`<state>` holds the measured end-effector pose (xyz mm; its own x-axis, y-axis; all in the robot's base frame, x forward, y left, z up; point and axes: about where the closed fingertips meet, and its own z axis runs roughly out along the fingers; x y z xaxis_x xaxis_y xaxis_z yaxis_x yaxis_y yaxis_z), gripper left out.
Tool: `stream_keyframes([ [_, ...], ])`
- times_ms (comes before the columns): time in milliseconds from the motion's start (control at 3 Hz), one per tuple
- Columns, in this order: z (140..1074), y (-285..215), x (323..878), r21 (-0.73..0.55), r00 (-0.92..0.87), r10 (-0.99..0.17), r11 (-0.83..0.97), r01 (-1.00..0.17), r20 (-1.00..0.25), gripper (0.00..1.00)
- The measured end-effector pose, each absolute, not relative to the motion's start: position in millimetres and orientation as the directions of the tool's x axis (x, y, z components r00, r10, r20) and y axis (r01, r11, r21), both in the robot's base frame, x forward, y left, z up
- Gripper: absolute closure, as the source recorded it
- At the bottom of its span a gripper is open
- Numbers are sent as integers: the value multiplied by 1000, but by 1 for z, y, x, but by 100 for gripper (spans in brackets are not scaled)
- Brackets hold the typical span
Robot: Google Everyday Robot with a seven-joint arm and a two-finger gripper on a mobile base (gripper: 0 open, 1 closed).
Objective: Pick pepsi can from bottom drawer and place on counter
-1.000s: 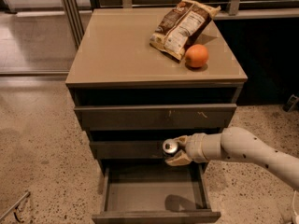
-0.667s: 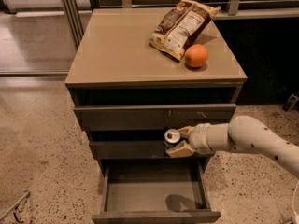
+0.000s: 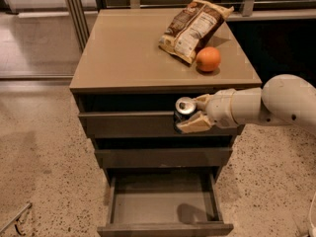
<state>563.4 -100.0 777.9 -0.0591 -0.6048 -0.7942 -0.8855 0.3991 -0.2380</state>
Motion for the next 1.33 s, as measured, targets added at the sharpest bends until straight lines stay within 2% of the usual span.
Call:
stream_keyframes([
  [667, 817, -95, 568, -193, -91, -595, 396, -898, -798, 100],
  [1333, 932, -92, 577, -108, -163, -563, 417, -903, -810, 100],
])
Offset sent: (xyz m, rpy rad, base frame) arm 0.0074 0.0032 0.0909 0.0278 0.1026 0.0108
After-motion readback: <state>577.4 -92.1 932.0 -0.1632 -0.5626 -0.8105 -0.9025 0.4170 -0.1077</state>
